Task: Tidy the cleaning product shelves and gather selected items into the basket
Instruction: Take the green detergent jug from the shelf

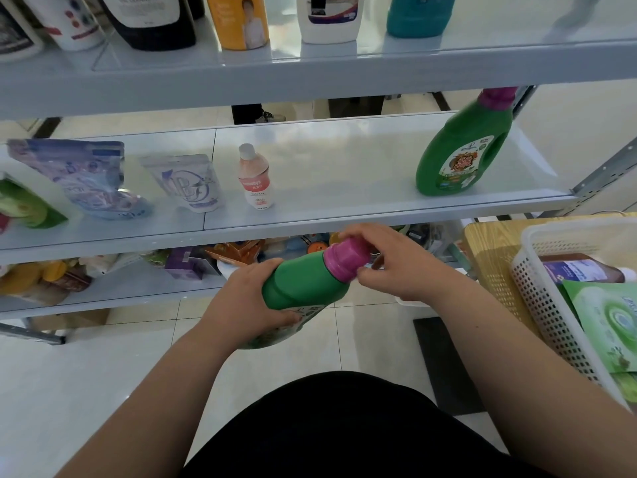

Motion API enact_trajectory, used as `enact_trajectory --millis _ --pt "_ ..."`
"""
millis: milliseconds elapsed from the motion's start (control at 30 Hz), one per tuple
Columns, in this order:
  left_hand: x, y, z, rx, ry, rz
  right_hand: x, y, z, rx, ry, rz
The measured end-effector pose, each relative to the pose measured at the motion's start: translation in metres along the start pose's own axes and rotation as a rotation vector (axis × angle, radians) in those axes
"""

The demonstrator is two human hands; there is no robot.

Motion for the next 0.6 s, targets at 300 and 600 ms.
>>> enact_trajectory --millis 300,600 --pt "-0.001 0.002 0.002 -0.057 -0.014 0.007 -0.005 -0.003 -0.003 -0.005 -0.038 -0.021" --pt "0.000 0.010 0.003 -0.014 0.004 -0.014 -0.007 0.003 0.001 0.016 -0.031 -0.076"
Point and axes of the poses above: each hand's wrist, its own x-axis away from the middle knuckle, its own y-axis out of the back of the hand, z = x × y, the point moved 10 cm from there along -x, towards the middle knuckle, and after that the axes turned 3 degrees about y, right-handed, at the moved point
